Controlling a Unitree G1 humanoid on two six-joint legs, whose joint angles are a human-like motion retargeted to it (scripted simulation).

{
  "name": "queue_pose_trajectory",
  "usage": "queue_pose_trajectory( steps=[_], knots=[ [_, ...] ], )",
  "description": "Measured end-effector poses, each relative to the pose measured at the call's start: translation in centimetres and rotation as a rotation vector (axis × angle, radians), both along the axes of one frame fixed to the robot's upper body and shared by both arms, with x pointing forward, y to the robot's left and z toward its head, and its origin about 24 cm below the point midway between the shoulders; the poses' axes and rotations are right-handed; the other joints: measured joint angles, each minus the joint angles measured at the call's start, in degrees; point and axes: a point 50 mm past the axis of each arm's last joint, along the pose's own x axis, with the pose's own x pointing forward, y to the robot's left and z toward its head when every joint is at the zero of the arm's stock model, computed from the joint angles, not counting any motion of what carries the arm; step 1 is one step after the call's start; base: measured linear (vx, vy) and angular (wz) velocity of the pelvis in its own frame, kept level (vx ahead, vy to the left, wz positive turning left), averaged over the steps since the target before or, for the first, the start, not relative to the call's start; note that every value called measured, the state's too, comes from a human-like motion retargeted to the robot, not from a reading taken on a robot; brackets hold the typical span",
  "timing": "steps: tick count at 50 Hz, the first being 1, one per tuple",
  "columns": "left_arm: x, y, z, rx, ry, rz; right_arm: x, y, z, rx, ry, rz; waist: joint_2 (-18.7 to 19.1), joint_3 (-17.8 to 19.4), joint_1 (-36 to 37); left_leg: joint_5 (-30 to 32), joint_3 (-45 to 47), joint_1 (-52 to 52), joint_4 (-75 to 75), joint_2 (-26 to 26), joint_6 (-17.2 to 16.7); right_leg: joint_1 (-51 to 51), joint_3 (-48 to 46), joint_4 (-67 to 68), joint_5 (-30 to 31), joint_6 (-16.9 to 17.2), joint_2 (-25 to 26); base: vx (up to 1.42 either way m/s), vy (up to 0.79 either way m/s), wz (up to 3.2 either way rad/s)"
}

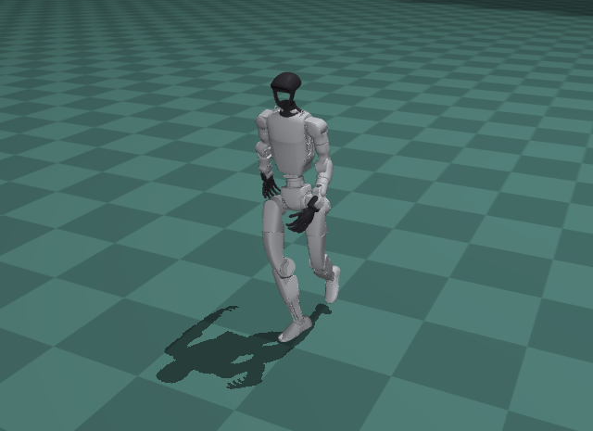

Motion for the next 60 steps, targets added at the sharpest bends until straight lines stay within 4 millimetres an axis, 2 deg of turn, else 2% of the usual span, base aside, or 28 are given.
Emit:
queue_pose_trajectory(
  steps=[2, 3, 5, 7, 11, 12, 15, 17, 20, 22, 24, 26, 27, 28, 30, 33, 35, 37, 40, 42, 45, 47, 48, 50, 53, 55, 58, 60],
  knots=[
    [-1.8, 0.6, -1.5, 0.057, 0.109, -0.045, -0.1, 0.9, -0.2, -0.040, -0.009, -0.094, 0.61, 2.24, 2.21, -9.92, -8.69, -10.28, 24.30, -2.17, 0.00, 2.73, -3.73, 0.69, 5.55, -0.30, -0.98, 1.18, -0.72, -0.01],
    [-2.7, 0.9, -2.2, 0.098, 0.137, -0.049, 0.5, 1.3, -0.4, -0.026, -0.023, -0.125, 1.60, 2.69, 4.10, -18.04, -9.75, -15.70, 36.03, -0.09, 0.00, 2.93, 0.42, 1.06, 5.95, 0.16, 0.34, 0.90, -0.83, -0.40],
    [-5.2, 1.7, -4.0, 0.176, 0.215, 0.000, 2.4, 2.2, -0.9, 0.048, -0.041, -0.124, 5.95, 2.37, 9.02, -25.40, -9.40, -23.95, 51.40, 11.76, 0.00, 6.85, -4.76, 0.18, 2.38, -0.50, 4.50, 0.96, -0.47, -0.97],
    [-9.3, 2.0, -6.8, 0.214, 0.384, 0.101, 6.3, 2.3, -1.5, 0.113, -0.112, -0.041, 9.80, 0.38, 10.92, -24.82, -6.64, -30.77, 50.22, 16.86, 0.00, 8.41, -4.83, -0.43, 0.83, 1.07, 8.73, 0.94, 0.46, -0.33],
    [-21.4, -0.8, -10.7, 0.149, 0.940, 0.276, 16.3, 1.3, -1.3, 0.181, -0.347, 0.259, 12.28, -3.16, 9.55, -18.11, 6.69, -40.29, 21.11, 11.89, 0.00, 11.43, -4.12, -2.02, 1.51, 9.86, 7.15, 0.78, 1.00, 0.17],
    [-24.4, -1.4, -10.6, 0.112, 1.081, 0.286, 19.0, 1.3, -0.8, 0.192, -0.409, 0.342, 12.82, -3.77, 8.95, -15.95, 9.38, -41.20, 10.79, 9.83, -1.49, 12.54, -4.02, -2.56, 1.36, 11.73, 6.40, 0.94, 0.75, 0.11],
    [-31.9, -1.6, -8.7, 0.026, 1.443, 0.242, 26.8, 2.3, 1.5, 0.206, -0.595, 0.570, 15.30, -4.24, 10.54, -11.48, 6.43, -42.45, -17.26, 6.49, -16.33, 17.58, 0.91, -3.67, -0.68, 13.09, 9.24, 1.14, 0.23, -0.86],
    [-35.0, -1.1, -7.2, 0.016, 1.596, 0.164, 31.2, 3.0, 3.7, 0.210, -0.716, 0.682, 16.71, -4.72, 14.14, -12.85, 1.67, -44.17, -27.87, 7.59, -22.44, 22.08, 4.60, -5.51, -0.28, 13.85, 10.49, 1.49, 0.23, -1.49],
    [-38.3, -0.5, -5.4, -0.020, 1.710, 0.124, 35.8, 5.2, 6.9, 0.242, -0.884, 0.857, 15.40, -6.28, 18.51, -15.19, 3.03, -46.76, -32.17, 10.38, -24.66, 27.12, 9.53, -7.37, 5.38, 16.86, 8.86, 1.28, 0.25, -1.47],
    [-39.4, 0.3, -4.7, -0.014, 1.738, 0.172, 36.6, 6.6, 7.8, 0.261, -0.955, 0.929, 13.01, -7.44, 19.00, -17.63, 4.72, -46.76, -28.80, 10.79, -20.33, 28.35, 12.32, -6.17, 15.59, 20.33, 7.85, 1.71, 0.41, -0.64],
    [-39.5, 1.1, -4.5, 0.007, 1.739, 0.209, 36.2, 6.9, 7.7, 0.230, -1.002, 0.950, 10.81, -8.03, 19.61, -18.84, 5.78, -44.40, -24.12, 10.36, -12.68, 28.86, 10.50, -1.32, 26.29, 22.75, 5.73, 1.59, 0.36, -0.20],
    [-38.3, 2.1, -4.8, 0.022, 1.714, 0.172, 34.7, 6.3, 6.7, 0.157, -1.012, 0.948, 7.89, -7.18, 17.64, -24.89, 6.53, -43.00, -15.68, 6.88, -4.22, 25.51, 6.69, 15.38, 29.73, 23.83, 1.42, 1.60, 0.38, 0.84],
    [-37.0, 2.7, -5.3, 0.035, 1.682, 0.139, 33.7, 6.1, 5.9, 0.123, -0.988, 0.943, 7.49, -6.38, 15.28, -29.09, 5.43, -42.80, -10.83, 5.67, -1.47, 23.46, 3.60, 24.10, 29.73, 22.95, -0.34, 1.42, 0.40, 1.47],
    [-34.8, 3.4, -6.1, 0.061, 1.624, 0.111, 32.6, 6.3, 4.8, 0.102, -0.936, 0.934, 9.97, -5.63, 12.34, -32.48, 2.68, -41.53, -7.43, 8.26, -0.47, 23.61, -0.92, 25.76, 29.73, 18.77, 0.51, 1.16, 0.32, 1.31],
    [-28.6, 4.7, -8.1, 0.192, 1.408, 0.064, 29.2, 6.1, 2.4, 0.127, -0.734, 0.889, 15.15, -2.06, 7.28, -38.48, -3.06, -38.05, -1.48, 12.86, 0.00, 17.57, -3.19, 36.91, 19.95, 13.53, 5.06, 1.02, 0.17, 0.93],
    [-15.8, 6.2, -8.6, 0.426, 0.907, -0.018, 23.6, 5.4, -0.1, 0.229, -0.562, 0.733, 13.30, -0.40, 7.64, -40.98, -0.03, -34.73, -0.26, 13.58, 0.00, -7.74, 0.75, 64.03, -6.39, 12.83, 2.13, 1.04, 0.01, 0.05],
    [-7.7, 7.0, -6.3, 0.532, 0.604, -0.041, 19.6, 5.1, -1.3, 0.239, -0.476, 0.625, 10.03, -0.37, 5.45, -40.33, 0.81, -31.81, -3.34, 10.47, 0.00, -20.12, -1.18, 69.05, -17.43, 10.38, -1.13, 0.91, -0.22, 0.76],
    [-1.6, 7.6, -2.8, 0.578, 0.376, -0.025, 15.7, 4.3, -2.0, 0.230, -0.353, 0.583, 7.23, -0.35, 0.51, -38.60, -0.02, -28.35, -7.43, 6.35, 0.00, -28.48, -4.46, 65.39, -23.66, 4.88, -5.63, 1.09, -0.25, 1.32],
    [4.2, 7.6, 2.4, 0.591, 0.081, 0.032, 10.2, 3.3, -2.1, 0.277, -0.169, 0.551, 5.60, 0.21, -6.89, -34.64, -3.26, -21.33, -13.17, 2.08, 0.00, -34.79, -7.60, 49.80, -24.94, 1.32, -7.13, 0.98, -0.10, 1.42],
    [5.9, 7.1, 4.6, 0.582, -0.072, 0.079, 6.8, 2.6, -1.8, 0.330, -0.050, 0.504, 4.52, 0.13, -10.14, -28.03, -6.29, -15.32, -17.34, -0.78, 0.00, -33.70, -5.72, 37.50, -16.83, 3.47, -5.49, 1.29, 0.01, 0.87],
    [6.3, 7.3, 7.3, 0.589, -0.268, 0.121, 3.5, 2.4, -1.1, 0.396, 0.038, 0.437, 1.78, 0.52, -10.12, -14.01, -5.89, -7.31, -19.29, -3.33, 0.00, -24.27, -4.31, 22.42, -11.61, 2.53, -1.98, 1.18, -0.05, -0.52],
    [5.5, 8.0, 8.6, 0.617, -0.419, 0.141, 2.7, 2.2, -1.0, 0.389, 0.021, 0.418, -1.48, 2.44, -6.47, -1.84, -0.35, -3.12, -14.90, -3.85, 0.00, -14.57, 1.16, 12.66, -9.10, 2.78, 1.28, 1.16, -0.16, -1.35],
    [4.9, 8.1, 8.4, 0.624, -0.486, 0.182, 2.8, 2.0, -1.1, 0.370, -0.003, 0.425, -3.14, 3.65, -3.88, 1.93, 0.70, -3.18, -8.84, -3.74, 0.00, -9.13, 1.47, 8.62, -9.15, -0.22, 1.93, 1.16, -0.20, -1.58],
    [3.4, 7.1, 6.1, 0.593, -0.519, 0.248, 3.0, 2.3, -1.3, 0.321, -0.067, 0.477, -5.02, 5.86, 2.11, 3.22, 0.48, -7.40, 8.00, -5.10, 0.00, 0.29, -1.08, 2.08, -6.34, -1.49, 1.48, 1.35, -0.15, -1.45],
    [-1.7, 6.0, -1.4, 0.499, -0.087, 0.190, 4.8, 2.7, -1.7, 0.273, -0.130, 0.570, -2.21, 7.41, 4.74, -17.47, -3.87, -21.83, 42.14, 3.58, 0.00, 1.21, 8.47, 3.12, 2.02, -1.41, 6.28, 1.24, -0.39, -0.58],
    [-6.8, 4.8, -6.1, 0.417, 0.345, 0.140, 6.3, 2.4, -1.8, 0.285, -0.082, 0.558, 3.04, 6.07, 6.49, -22.53, -7.26, -31.41, 52.09, 12.53, 0.00, 2.92, 6.41, 2.22, 2.02, -1.47, 10.92, 0.77, 0.25, -0.47],
    [-14.8, 2.8, -9.6, 0.279, 0.718, 0.169, 11.6, 2.9, -1.9, 0.331, -0.156, 0.493, 8.59, 3.81, 7.00, -23.65, -5.30, -42.25, 41.79, 18.54, 0.00, 6.22, 1.43, 1.53, -0.68, -1.43, 14.96, 0.86, 0.67, -0.28],
    [-20.6, 1.3, -10.4, 0.199, 0.937, 0.234, 15.9, 3.2, -1.6, 0.345, -0.267, 0.510, 10.45, 2.94, 8.54, -23.26, 1.00, -46.15, 25.46, 20.07, 0.00, 8.33, 2.41, 0.94, -0.84, 0.24, 15.56, 0.68, 0.96, -0.19]
  ],
)
